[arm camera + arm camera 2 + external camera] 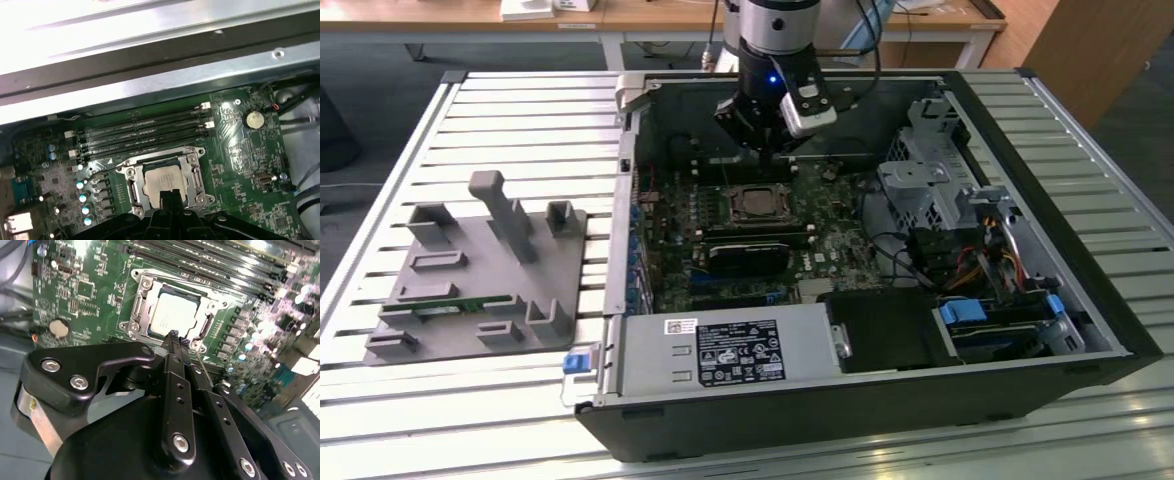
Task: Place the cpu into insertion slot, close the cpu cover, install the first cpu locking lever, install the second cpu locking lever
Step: 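Install the first cpu locking lever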
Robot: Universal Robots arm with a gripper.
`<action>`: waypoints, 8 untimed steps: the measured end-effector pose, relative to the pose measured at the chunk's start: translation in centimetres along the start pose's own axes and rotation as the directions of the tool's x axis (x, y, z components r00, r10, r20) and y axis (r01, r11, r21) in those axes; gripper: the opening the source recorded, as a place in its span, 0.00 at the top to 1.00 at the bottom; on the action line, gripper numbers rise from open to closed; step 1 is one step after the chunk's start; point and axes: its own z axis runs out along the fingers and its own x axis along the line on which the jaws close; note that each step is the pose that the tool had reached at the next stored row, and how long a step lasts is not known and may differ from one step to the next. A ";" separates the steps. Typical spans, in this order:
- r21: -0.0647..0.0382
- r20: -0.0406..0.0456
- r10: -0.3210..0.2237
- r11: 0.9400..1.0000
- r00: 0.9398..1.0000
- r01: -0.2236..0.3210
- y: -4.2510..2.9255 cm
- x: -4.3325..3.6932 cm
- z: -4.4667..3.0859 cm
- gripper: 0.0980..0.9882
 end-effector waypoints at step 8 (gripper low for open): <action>-0.007 -0.003 -0.137 0.991 0.991 0.137 0.00 -0.01 0.05 0.99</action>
